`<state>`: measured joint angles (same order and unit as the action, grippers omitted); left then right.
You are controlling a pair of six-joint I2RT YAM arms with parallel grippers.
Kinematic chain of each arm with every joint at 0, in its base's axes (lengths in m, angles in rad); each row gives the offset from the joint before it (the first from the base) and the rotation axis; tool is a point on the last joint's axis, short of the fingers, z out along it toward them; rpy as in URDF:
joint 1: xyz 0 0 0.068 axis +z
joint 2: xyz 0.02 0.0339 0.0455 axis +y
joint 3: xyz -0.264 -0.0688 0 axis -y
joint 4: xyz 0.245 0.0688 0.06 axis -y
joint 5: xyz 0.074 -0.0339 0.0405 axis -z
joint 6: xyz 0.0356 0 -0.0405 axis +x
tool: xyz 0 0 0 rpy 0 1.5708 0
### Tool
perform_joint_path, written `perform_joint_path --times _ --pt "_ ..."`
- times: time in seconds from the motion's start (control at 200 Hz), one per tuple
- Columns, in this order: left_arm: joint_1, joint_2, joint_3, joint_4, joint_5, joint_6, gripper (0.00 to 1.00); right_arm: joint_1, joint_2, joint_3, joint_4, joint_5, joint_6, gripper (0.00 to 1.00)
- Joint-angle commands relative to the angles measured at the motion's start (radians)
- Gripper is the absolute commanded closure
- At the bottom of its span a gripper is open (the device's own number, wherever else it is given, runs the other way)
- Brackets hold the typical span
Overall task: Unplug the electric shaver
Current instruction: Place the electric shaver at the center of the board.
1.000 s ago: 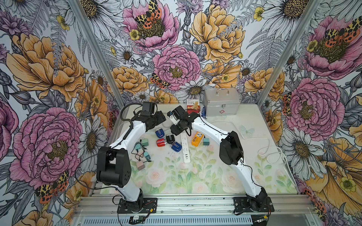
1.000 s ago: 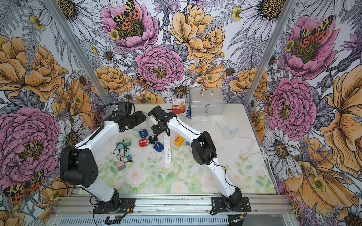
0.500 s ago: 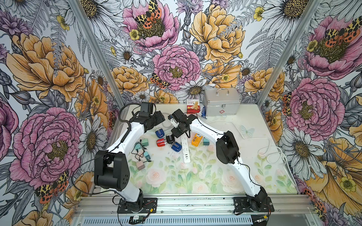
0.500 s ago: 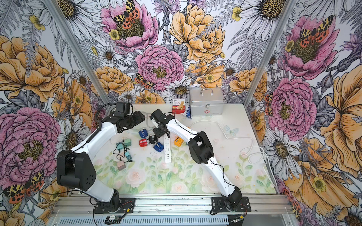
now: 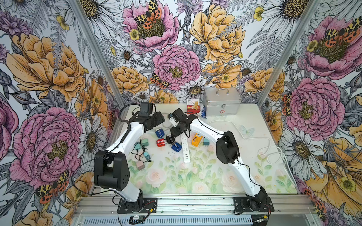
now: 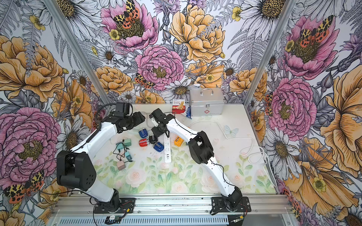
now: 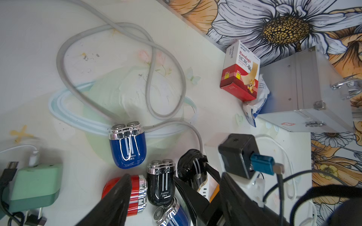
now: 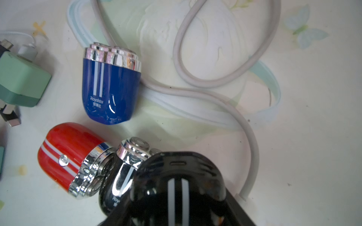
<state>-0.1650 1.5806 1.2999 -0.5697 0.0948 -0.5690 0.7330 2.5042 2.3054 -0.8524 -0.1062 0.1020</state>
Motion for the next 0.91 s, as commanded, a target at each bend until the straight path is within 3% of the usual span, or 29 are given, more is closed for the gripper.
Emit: perform_joint_path --times 0.0,0.455,0.605,0.901 --pt "0.015 -0.026 0.036 -0.018 0.034 0.030 0.28 0.004 0.001 0.028 0.013 -0.025 0.072 0.58" --pt "0.031 0.026 0.087 -0.017 0.102 0.066 0.28 0.054 -0.073 -0.078 -0.035 -0.031 0.105 0.58" --pt "0.039 0.036 0.083 -0.018 0.122 0.076 0.28 0.082 -0.052 -0.074 -0.036 -0.034 0.129 0.52" --pt "0.043 0.019 0.068 -0.016 0.115 0.100 0.28 0.077 -0.074 -0.064 -0.036 0.026 0.148 0.30"
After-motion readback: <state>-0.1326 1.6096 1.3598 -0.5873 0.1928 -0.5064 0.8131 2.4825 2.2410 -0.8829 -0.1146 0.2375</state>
